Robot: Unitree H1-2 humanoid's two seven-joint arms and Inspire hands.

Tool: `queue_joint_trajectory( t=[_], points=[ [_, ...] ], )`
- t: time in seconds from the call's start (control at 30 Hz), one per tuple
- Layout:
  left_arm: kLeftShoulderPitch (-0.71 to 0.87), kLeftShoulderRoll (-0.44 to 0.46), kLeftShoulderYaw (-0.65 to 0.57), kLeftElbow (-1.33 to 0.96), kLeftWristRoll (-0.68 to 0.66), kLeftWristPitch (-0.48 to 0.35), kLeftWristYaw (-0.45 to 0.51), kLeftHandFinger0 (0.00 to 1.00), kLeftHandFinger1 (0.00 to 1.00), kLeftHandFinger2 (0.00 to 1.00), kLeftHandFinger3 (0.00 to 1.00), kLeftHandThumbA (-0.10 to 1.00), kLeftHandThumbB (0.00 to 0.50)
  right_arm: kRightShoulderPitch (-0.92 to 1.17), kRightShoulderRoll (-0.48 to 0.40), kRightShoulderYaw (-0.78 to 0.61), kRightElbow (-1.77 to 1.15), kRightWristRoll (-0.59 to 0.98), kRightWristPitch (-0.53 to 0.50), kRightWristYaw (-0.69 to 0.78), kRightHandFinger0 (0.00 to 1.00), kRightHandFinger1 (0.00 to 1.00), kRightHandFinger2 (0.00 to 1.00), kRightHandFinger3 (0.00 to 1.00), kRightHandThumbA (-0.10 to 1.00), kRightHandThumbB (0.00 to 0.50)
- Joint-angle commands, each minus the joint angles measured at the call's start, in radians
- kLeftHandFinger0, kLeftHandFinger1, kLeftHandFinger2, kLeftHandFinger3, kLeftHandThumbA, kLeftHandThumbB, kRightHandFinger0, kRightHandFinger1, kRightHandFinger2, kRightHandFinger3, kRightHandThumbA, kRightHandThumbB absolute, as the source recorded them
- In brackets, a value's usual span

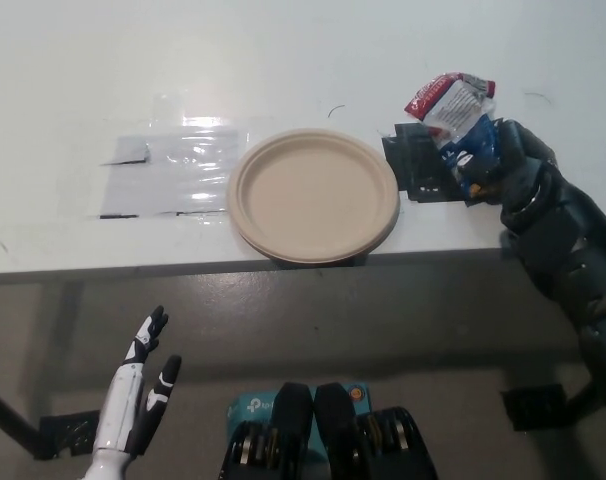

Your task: The robot picks up a small bag of sunflower seeds on the right hand side and take it to the empty plate on the left hand side then pours some sunflower seeds on to the plate.

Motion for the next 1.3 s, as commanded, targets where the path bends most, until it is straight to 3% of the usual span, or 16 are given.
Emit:
queue_joint_trajectory(
  t=[0.0, 0.03, 0.1, 0.13, 0.17, 0.23, 0.3, 0.37, 0.43, 0.47, 0.53, 0.6, 0.73, 0.87, 1.0, 1.27],
  points=[
    [-0.015, 0.011, 0.008, -0.016, 0.010, -0.038, 0.023, 1.00, 1.00, 1.00, 1.00, 1.00, 0.260, 0.030, -0.001, -0.017, 0.013, 0.049, -0.055, -0.028, 0.16, 0.31, 0.40, 0.50, -0.10, 0.176],
    [-0.017, 0.010, 0.008, -0.016, 0.009, -0.037, 0.023, 1.00, 1.00, 1.00, 1.00, 1.00, 0.263, 0.032, -0.002, -0.021, 0.013, 0.054, -0.069, -0.043, 0.25, 0.40, 0.45, 0.41, -0.10, 0.176],
    [-0.017, 0.011, 0.008, -0.014, 0.010, -0.040, 0.023, 1.00, 1.00, 1.00, 1.00, 1.00, 0.264, 0.036, -0.004, -0.023, 0.013, 0.055, -0.083, -0.052, 0.31, 0.43, 0.46, 0.39, -0.10, 0.174],
    [-0.019, 0.010, 0.008, -0.012, 0.012, -0.039, 0.024, 1.00, 1.00, 1.00, 1.00, 1.00, 0.267, 0.043, -0.007, -0.027, 0.011, 0.059, -0.115, -0.074, 0.19, 0.30, 0.34, 0.27, -0.10, 0.195],
    [-0.020, 0.010, 0.007, -0.012, 0.013, -0.038, 0.024, 1.00, 1.00, 1.00, 1.00, 1.00, 0.268, 0.044, -0.008, -0.027, 0.011, 0.061, -0.121, -0.079, 0.16, 0.27, 0.31, 0.24, -0.10, 0.198],
    [-0.025, 0.010, 0.008, -0.006, 0.010, -0.045, 0.024, 1.00, 1.00, 1.00, 1.00, 1.00, 0.258, 0.042, -0.010, -0.037, 0.008, 0.074, -0.148, -0.083, 0.01, 0.11, 0.17, 0.11, -0.10, 0.194],
    [-0.028, 0.011, 0.009, -0.003, 0.002, -0.053, 0.023, 1.00, 1.00, 1.00, 1.00, 1.00, 0.256, 0.036, -0.007, -0.039, 0.005, 0.074, -0.167, -0.097, 0.00, 0.01, 0.08, 0.04, -0.10, 0.207],
    [-0.028, 0.010, 0.009, -0.007, 0.004, -0.046, 0.022, 1.00, 1.00, 1.00, 1.00, 1.00, 0.259, 0.024, -0.006, -0.040, 0.002, 0.078, -0.186, -0.098, 0.00, 0.00, 0.10, 0.05, -0.10, 0.208],
    [-0.028, 0.010, 0.009, -0.010, 0.004, -0.045, 0.021, 1.00, 1.00, 1.00, 1.00, 1.00, 0.256, 0.005, -0.008, -0.042, -0.007, 0.084, -0.214, -0.081, 0.00, 0.12, 0.45, 0.19, -0.10, 0.201],
    [-0.029, 0.011, 0.010, -0.006, 0.006, -0.049, 0.024, 1.00, 1.00, 1.00, 1.00, 1.00, 0.251, -0.002, -0.010, -0.047, -0.013, 0.092, -0.241, -0.076, 0.00, 0.17, 0.61, 0.31, -0.10, 0.206],
    [-0.035, 0.013, 0.011, -0.004, 0.005, -0.046, 0.022, 1.00, 1.00, 1.00, 1.00, 1.00, 0.250, -0.016, -0.014, -0.049, -0.020, 0.095, -0.276, -0.070, 0.00, 0.21, 0.67, 0.49, -0.10, 0.216],
    [-0.036, 0.013, 0.012, -0.003, 0.001, -0.045, 0.019, 1.00, 1.00, 1.00, 1.00, 1.00, 0.254, -0.040, -0.018, -0.058, -0.031, 0.110, -0.304, -0.050, 0.00, 0.28, 0.71, 0.62, -0.10, 0.212],
    [-0.036, 0.013, 0.011, 0.001, 0.003, -0.052, 0.023, 1.00, 1.00, 1.00, 1.00, 1.00, 0.249, -0.068, -0.023, -0.054, -0.044, 0.113, -0.312, -0.038, 0.01, 0.37, 0.76, 0.71, -0.10, 0.196],
    [-0.035, 0.013, 0.009, 0.004, 0.001, -0.059, 0.021, 1.00, 1.00, 1.00, 1.00, 1.00, 0.247, -0.082, -0.029, -0.047, -0.051, 0.112, -0.327, -0.025, 0.00, 0.39, 0.77, 0.77, -0.10, 0.168],
    [-0.037, 0.012, 0.009, -0.006, 0.009, -0.040, 0.018, 1.00, 1.00, 1.00, 1.00, 1.00, 0.253, -0.089, -0.040, -0.027, -0.060, 0.094, -0.375, -0.015, 0.00, 0.41, 0.77, 0.79, -0.10, 0.173],
    [-0.049, 0.022, 0.008, 0.000, 0.006, -0.051, 0.013, 1.00, 1.00, 1.00, 1.00, 1.00, 0.241, -0.108, -0.072, 0.096, -0.086, 0.009, -0.458, -0.017, 0.00, 0.48, 0.84, 0.86, -0.10, 0.147]
  ],
)
